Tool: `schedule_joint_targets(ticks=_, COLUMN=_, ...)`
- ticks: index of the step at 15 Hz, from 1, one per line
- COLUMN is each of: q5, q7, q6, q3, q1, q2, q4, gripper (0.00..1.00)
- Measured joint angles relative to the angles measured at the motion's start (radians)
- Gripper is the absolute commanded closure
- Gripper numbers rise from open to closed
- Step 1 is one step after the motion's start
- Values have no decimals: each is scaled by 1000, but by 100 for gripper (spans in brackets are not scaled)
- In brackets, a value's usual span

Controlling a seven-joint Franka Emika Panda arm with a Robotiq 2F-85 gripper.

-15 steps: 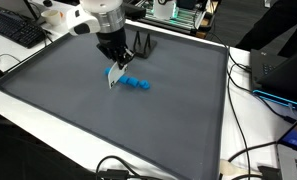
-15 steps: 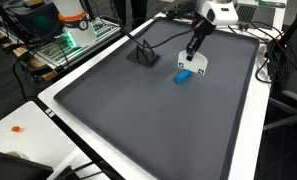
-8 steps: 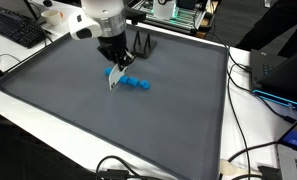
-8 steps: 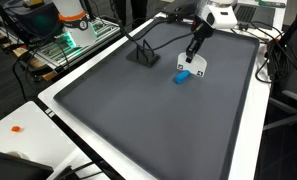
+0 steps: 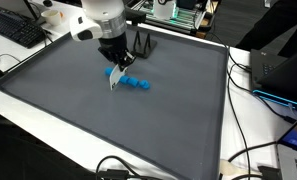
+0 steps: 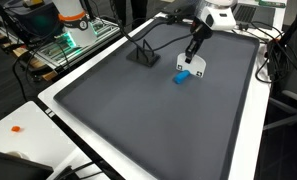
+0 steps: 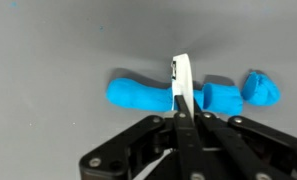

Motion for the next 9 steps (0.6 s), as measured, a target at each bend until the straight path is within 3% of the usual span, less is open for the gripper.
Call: schedule_joint_targets(ticks=9, q5=55, q7=-5, q6=-37, q3=4, q1=-15, q2=-26, q4=-45, gripper=99)
